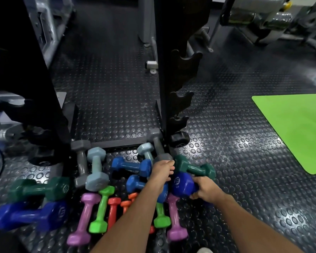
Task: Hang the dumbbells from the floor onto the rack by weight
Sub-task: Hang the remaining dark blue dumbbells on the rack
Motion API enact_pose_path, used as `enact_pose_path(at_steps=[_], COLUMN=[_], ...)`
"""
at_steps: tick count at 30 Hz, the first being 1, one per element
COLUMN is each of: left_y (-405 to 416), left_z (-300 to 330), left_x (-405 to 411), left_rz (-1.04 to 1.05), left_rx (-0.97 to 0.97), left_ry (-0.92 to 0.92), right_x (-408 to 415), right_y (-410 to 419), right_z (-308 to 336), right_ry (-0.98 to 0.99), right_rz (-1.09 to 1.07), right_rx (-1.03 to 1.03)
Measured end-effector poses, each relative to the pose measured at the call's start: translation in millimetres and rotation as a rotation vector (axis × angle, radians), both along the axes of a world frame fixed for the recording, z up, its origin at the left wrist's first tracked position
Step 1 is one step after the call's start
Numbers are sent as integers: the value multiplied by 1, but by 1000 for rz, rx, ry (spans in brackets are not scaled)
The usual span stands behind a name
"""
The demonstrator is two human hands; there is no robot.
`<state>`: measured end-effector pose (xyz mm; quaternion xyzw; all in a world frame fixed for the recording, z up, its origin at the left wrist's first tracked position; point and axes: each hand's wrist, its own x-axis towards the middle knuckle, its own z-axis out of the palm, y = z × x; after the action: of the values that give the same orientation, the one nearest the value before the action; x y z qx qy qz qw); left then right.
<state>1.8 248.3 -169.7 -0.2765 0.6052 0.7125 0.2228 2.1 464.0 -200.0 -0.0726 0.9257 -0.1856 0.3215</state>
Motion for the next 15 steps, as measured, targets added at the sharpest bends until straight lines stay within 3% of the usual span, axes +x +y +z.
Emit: enact_pose_path(at_steps=[7,15], left_y=[3,-8], left_z=[5,9], left_x=[10,5], left_rz=[-175,14], left_rx=[-19,40], left_ry=[62,46], right_x=[5,-13], right_y=[4,-8], right_z=[24,86], right_ry=[-70,-32], right_rz=[-201,-354], right_rx=[-169,-312])
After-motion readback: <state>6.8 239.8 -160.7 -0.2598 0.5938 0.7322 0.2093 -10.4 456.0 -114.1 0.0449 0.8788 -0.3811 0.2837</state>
